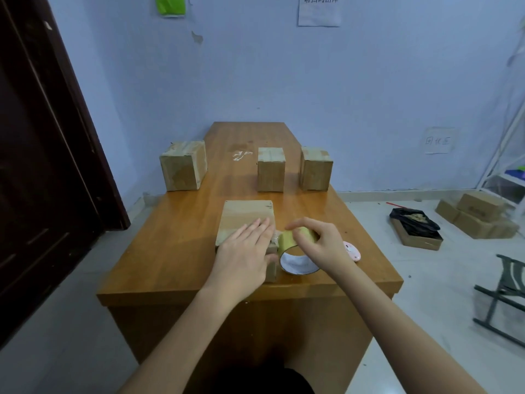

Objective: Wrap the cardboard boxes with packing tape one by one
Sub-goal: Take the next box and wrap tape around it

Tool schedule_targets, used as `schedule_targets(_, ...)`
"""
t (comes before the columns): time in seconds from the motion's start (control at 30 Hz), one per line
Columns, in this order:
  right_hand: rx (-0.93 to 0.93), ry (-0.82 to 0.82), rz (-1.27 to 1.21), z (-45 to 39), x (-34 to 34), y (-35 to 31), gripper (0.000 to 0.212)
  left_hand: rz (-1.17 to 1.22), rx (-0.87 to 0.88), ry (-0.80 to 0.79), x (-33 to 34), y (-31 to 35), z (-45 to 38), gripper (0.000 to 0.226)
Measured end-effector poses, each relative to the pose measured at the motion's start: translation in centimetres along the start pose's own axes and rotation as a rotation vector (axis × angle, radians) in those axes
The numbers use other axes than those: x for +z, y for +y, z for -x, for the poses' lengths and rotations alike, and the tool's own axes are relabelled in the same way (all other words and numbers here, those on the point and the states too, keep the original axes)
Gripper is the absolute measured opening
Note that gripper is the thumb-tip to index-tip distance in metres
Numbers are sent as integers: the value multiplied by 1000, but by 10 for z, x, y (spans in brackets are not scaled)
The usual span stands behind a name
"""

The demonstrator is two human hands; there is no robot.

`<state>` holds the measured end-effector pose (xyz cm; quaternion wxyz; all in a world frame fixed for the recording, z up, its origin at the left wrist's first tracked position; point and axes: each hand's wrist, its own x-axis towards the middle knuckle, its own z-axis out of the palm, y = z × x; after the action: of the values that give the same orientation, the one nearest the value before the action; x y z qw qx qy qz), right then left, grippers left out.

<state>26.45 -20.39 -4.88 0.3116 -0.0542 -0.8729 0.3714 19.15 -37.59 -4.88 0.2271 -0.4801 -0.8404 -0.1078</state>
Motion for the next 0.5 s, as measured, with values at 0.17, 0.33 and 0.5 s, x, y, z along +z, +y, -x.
schedule_targets(0.17, -142, -145, 510, -2, -11, 3, 31, 9, 13, -17, -1, -1, -1, 59)
schedule_targets(0.33, -119, -340, 721, -10, -16, -3, 49, 39, 13, -19, -3, -4, -3, 62)
schedule_targets(0.5, -162, -111, 740, -1, -18, -30, 49, 8, 26, -36, -2, -2, -2, 67)
